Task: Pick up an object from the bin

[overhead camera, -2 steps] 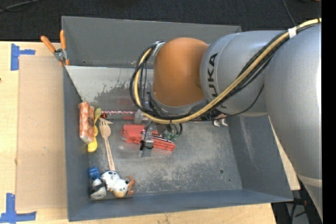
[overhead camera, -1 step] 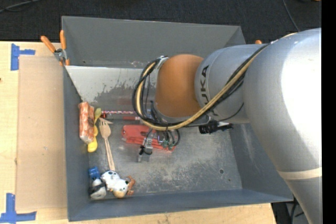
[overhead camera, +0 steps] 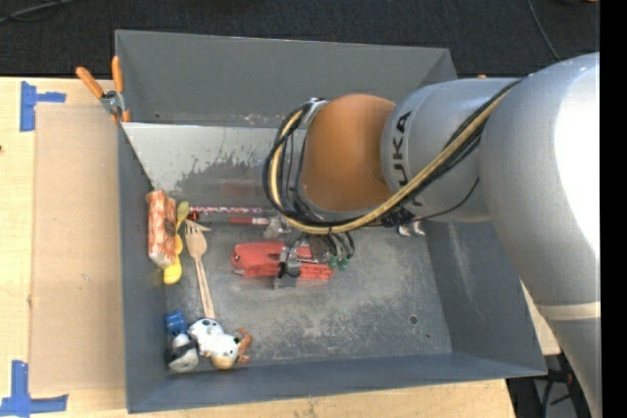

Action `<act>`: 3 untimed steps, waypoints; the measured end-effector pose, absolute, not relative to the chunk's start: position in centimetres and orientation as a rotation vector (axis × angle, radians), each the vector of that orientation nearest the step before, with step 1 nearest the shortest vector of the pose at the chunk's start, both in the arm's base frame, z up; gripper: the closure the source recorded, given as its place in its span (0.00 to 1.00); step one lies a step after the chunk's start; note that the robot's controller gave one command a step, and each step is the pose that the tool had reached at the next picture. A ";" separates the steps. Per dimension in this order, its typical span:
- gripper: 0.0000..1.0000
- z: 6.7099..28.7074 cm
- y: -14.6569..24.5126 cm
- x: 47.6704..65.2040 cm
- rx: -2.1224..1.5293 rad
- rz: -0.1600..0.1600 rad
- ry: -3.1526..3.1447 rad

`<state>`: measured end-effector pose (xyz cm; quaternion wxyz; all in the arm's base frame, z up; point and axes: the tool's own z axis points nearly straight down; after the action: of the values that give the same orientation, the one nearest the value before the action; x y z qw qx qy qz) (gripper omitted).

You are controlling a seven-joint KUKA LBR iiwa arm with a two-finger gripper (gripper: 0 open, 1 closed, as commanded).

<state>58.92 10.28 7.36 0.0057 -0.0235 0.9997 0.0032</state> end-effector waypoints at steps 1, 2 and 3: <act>1.00 7.4 10.3 58.9 -0.072 0.011 3.130; 1.00 12.8 10.4 59.2 -0.071 0.009 3.138; 1.00 13.2 10.6 59.6 -0.412 0.009 3.098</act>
Offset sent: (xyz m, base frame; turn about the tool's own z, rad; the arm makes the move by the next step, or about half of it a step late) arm 0.0125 0.0057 0.1540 0.0018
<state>59.59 10.60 13.16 0.0081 -0.1319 0.9912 0.0028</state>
